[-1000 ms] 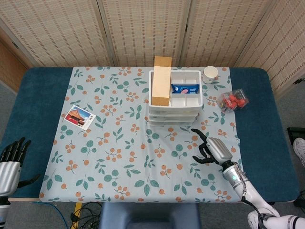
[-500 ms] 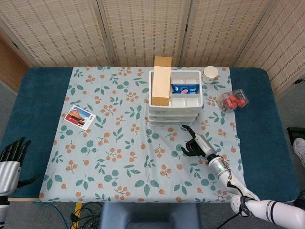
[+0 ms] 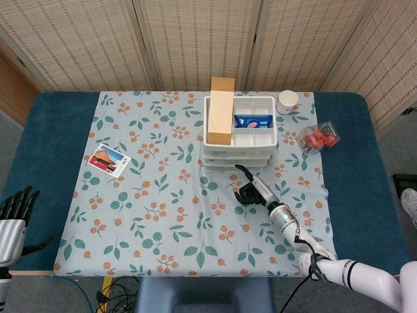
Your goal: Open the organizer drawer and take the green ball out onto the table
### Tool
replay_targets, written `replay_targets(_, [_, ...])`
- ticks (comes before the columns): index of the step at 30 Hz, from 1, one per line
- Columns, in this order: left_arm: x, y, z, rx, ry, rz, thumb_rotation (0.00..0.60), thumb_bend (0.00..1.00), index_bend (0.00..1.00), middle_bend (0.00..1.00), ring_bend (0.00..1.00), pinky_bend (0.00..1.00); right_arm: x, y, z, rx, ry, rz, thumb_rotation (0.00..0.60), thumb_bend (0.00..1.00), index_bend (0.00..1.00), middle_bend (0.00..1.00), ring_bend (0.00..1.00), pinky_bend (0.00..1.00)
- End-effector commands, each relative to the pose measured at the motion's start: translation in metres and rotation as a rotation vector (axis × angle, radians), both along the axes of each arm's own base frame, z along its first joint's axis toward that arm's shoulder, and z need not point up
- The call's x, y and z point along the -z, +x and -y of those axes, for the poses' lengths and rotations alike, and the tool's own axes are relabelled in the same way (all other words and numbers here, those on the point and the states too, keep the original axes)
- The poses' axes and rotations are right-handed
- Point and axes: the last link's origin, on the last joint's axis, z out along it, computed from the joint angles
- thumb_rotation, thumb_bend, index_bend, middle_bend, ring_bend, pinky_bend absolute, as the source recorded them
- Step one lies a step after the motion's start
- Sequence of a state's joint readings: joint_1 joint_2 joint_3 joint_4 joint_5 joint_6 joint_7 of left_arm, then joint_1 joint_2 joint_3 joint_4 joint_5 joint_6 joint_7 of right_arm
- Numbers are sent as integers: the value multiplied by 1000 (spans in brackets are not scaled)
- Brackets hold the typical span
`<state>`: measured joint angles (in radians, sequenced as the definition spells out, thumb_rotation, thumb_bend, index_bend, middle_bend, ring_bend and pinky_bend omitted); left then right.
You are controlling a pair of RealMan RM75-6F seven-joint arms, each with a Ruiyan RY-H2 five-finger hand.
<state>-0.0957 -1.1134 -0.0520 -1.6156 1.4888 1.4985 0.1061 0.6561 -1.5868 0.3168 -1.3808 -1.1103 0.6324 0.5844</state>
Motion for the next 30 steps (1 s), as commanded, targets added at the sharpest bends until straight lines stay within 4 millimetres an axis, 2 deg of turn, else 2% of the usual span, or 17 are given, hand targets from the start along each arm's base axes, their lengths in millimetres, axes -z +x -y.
replay_targets(1, [0, 0, 0, 0, 0, 0, 600, 0, 34, 0, 21, 87, 4, 5, 5, -5, 11, 8, 600, 500, 6, 872, 966, 1000])
replay_targets(19, [-4, 2, -4, -8, 4, -11, 600, 0, 34, 0, 21, 87, 18, 10, 21, -16, 22, 2, 600, 522, 9, 872, 971, 1000])
replay_targets(30, [-4, 6, -6, -9, 2, -19, 600, 0, 34, 0, 21, 86, 17, 10, 30, -24, 20, -6, 600, 537, 110, 872, 975, 1000])
